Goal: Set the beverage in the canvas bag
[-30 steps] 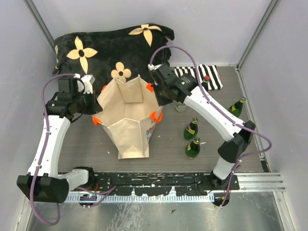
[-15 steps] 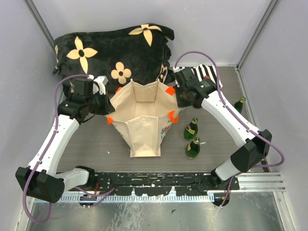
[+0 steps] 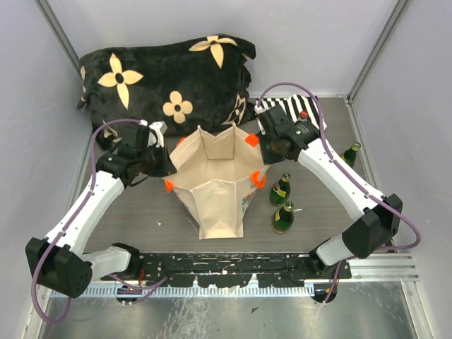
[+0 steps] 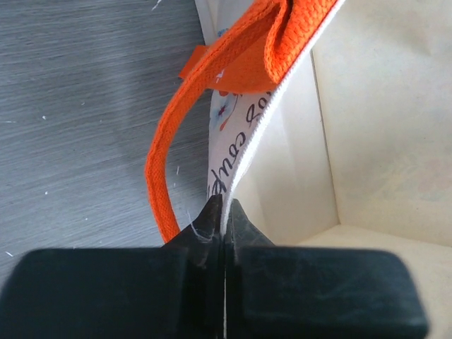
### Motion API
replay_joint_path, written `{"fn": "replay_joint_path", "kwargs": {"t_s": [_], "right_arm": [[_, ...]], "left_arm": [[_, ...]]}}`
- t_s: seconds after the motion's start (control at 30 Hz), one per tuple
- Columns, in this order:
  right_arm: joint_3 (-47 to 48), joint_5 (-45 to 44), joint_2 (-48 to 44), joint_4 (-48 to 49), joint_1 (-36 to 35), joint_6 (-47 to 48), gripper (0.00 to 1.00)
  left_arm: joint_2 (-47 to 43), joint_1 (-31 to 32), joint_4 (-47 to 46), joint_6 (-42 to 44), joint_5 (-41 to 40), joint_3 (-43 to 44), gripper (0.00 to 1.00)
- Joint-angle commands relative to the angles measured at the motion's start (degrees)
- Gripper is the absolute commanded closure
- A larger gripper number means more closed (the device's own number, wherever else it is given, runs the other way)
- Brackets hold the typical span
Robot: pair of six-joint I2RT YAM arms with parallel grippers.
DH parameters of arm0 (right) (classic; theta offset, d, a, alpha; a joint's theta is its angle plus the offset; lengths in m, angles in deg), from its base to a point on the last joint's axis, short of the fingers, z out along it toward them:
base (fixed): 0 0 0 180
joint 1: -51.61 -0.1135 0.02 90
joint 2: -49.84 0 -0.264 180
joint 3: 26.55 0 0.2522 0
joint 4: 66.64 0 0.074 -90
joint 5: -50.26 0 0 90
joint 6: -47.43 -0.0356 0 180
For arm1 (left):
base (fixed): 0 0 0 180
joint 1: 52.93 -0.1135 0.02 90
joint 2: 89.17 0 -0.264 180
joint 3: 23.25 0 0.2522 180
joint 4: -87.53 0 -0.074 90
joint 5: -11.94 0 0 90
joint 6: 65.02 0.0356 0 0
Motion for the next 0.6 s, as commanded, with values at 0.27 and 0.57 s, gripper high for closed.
{"fn": "replay_joint_path", "kwargs": {"t_s": [0.27, 0.57], "right_arm": [[-4.07, 2.3, -5.47, 9.97, 0.55, -1.54, 0.28], [-1.85, -10.82, -13.99, 17.64, 0.75, -1.48, 0.0]], "left_arm": [[-0.29, 0.13, -4.12, -1.94, 2.56, 1.13, 0.05], [-0.02, 0.13, -6.04, -1.91, 4.13, 7.44, 0.02]]}}
